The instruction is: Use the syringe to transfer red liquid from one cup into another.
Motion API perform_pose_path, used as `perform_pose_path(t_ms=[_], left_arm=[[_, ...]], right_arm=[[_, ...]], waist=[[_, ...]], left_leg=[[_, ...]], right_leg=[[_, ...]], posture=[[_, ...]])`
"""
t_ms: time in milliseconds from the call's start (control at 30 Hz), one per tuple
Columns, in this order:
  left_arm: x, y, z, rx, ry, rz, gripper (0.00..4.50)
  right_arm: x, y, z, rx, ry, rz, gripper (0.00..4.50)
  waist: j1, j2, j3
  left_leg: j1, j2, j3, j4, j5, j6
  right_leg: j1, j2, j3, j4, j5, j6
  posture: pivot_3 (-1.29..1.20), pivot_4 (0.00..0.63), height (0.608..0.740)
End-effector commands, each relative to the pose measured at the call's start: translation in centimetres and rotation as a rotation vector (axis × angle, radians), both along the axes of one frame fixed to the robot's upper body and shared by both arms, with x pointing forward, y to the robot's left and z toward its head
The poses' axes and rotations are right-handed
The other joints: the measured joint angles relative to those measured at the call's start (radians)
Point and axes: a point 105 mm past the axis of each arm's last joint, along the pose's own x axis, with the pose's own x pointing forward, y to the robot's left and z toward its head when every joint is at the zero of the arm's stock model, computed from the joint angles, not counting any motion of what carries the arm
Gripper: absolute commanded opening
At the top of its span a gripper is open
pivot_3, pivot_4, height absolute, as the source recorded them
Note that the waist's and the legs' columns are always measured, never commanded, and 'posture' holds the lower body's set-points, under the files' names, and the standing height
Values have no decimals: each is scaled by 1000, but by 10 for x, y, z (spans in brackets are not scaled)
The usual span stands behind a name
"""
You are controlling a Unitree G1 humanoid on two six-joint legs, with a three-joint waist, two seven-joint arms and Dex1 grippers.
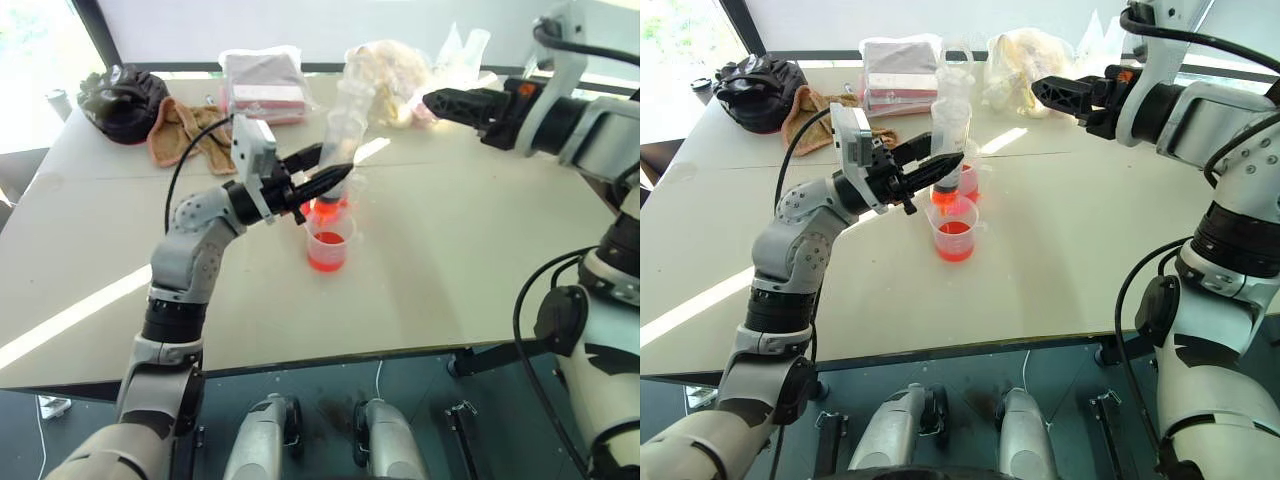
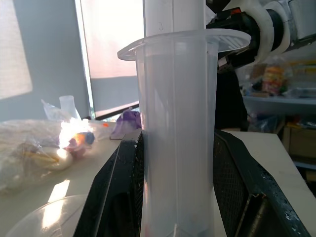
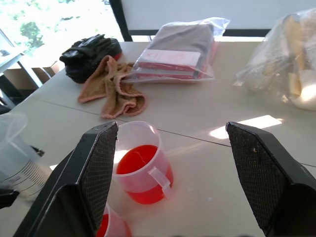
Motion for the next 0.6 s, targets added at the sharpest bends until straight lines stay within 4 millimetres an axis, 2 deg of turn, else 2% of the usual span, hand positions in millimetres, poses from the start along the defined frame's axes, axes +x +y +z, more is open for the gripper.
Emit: perform_pose_path(t_ms=[33, 300, 600], left_arm=[[0, 0, 6, -23, -66, 26, 1369], [0, -5, -8, -22, -34, 17, 1369], [-6, -7, -17, 2, -16, -4, 1369]], right_arm=[[-27, 13, 26, 11, -108, 128, 3635], [-45, 39, 28, 18, -123, 263, 3635], [-43, 61, 26, 67, -106, 321, 3635]], waist=[[0, 0, 0], [-1, 0, 0], [-2, 0, 0]], left_leg=[[0, 0, 0, 0, 0, 0], [0, 0, 0, 0, 0, 0], [0, 0, 0, 0, 0, 0]], right_leg=[[0, 0, 0, 0, 0, 0], [0, -1, 0, 0, 0, 0], [0, 0, 0, 0, 0, -1]], posture=[[0, 150, 740], [0, 150, 740], [0, 150, 740]])
